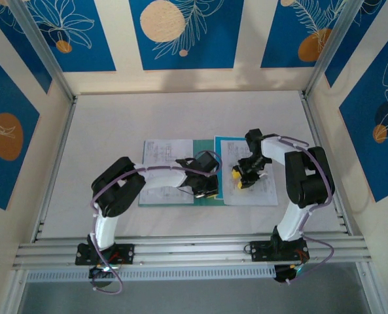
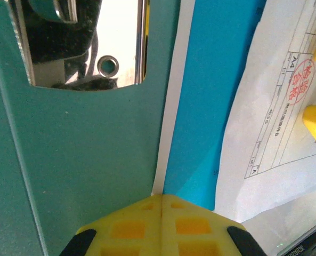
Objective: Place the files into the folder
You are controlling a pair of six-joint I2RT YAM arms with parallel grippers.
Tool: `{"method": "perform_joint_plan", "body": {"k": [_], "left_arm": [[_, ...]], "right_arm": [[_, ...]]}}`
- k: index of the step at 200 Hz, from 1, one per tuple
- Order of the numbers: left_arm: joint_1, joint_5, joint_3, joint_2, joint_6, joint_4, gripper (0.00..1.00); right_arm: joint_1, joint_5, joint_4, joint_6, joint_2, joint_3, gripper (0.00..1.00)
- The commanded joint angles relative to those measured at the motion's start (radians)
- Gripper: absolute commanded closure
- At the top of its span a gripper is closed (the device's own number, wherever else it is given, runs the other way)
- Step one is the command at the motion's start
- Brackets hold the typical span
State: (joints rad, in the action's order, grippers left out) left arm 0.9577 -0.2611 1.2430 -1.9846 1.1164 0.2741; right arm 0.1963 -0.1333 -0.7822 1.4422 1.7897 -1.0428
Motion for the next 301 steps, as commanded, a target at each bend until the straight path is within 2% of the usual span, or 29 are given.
{"method": "perform_joint_plan", "body": {"k": [1,59,231,244,266,301], "left_arm": [[0.004,0.002,-0.005,-0.035,-0.017,0.099,0.96],[0.004,0.009,-0.002,-0.031,-0.021,0.102,0.96],[0.009,0.048,0.039,0.009,-0.046,0.134,0.95],[0.009,0.069,0.053,0.033,-0.05,0.153,0.89],[0.007,0.114,0.074,0.093,-0.054,0.192,0.72],[-0.004,0.056,0.004,0.128,0.028,0.095,0.63]], "right_arm": [[0.006,-0.011,-0.027,0.042,0.034,-0.026,0.58],[0.042,-0.022,-0.037,0.045,0.081,-0.074,0.58],[0.037,-0.014,-0.049,0.048,0.151,-0.17,0.6],[0.043,-0.012,-0.051,0.044,0.151,-0.165,0.6],[0.046,-0.012,-0.044,0.047,0.148,-0.141,0.61],[0.046,-0.013,-0.036,0.043,0.148,-0.128,0.61]]}}
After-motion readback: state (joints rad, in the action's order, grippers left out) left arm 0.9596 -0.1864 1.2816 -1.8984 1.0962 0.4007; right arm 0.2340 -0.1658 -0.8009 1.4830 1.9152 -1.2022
